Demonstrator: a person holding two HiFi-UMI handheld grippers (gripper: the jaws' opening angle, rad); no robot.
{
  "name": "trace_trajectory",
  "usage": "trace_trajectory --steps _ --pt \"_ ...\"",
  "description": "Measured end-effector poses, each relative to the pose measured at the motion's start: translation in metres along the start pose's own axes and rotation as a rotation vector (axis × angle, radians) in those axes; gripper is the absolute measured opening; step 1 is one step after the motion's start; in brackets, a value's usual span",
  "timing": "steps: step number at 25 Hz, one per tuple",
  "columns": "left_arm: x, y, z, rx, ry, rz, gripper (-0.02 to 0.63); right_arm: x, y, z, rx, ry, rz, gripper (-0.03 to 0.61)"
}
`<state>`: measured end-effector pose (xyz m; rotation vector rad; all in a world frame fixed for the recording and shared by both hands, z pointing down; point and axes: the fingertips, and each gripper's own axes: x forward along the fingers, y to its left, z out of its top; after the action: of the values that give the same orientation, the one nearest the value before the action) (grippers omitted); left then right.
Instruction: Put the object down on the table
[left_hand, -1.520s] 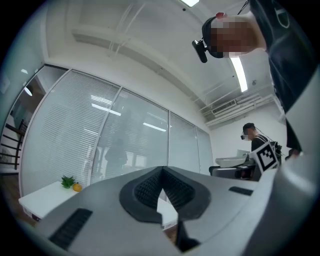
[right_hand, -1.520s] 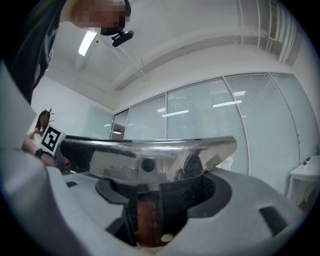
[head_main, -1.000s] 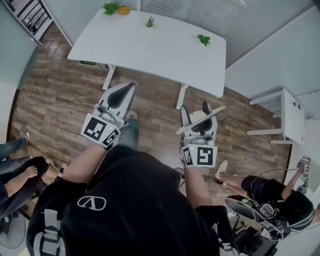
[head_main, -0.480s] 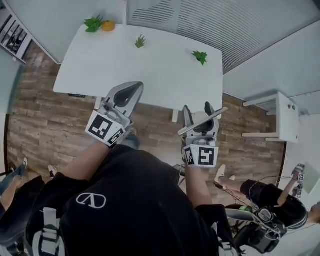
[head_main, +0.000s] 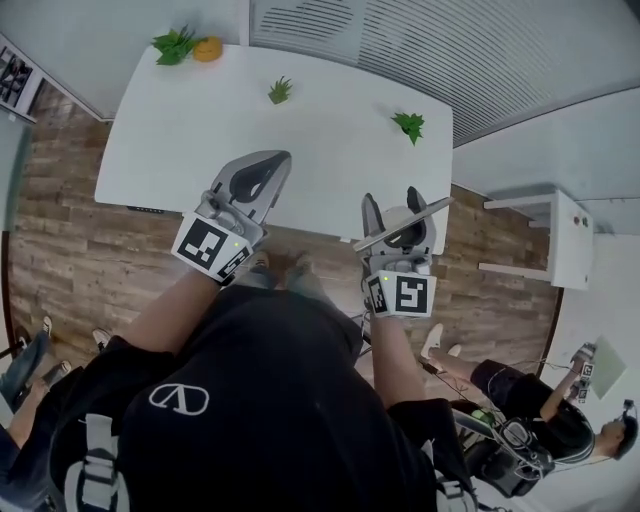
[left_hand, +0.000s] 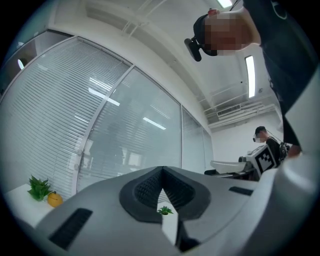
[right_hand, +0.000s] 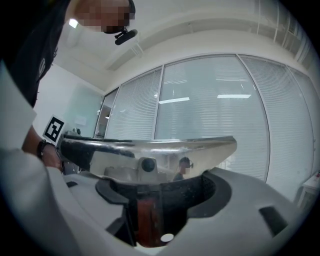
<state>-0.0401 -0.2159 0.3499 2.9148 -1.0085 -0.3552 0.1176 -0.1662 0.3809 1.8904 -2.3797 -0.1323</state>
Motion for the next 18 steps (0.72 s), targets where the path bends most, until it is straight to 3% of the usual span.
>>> trace_trajectory --steps 7,18 --pt "0.026 0.015 -0.016 -0.006 0.012 0.047 0.005 0.059 -0.012 -0.051 0.020 0.104 0.095 0.308" --pt "0.045 0.028 -0.022 0.001 0.007 0.101 0.005 0.155 -0.030 -0.201 0.017 0.465 0.214 0.308"
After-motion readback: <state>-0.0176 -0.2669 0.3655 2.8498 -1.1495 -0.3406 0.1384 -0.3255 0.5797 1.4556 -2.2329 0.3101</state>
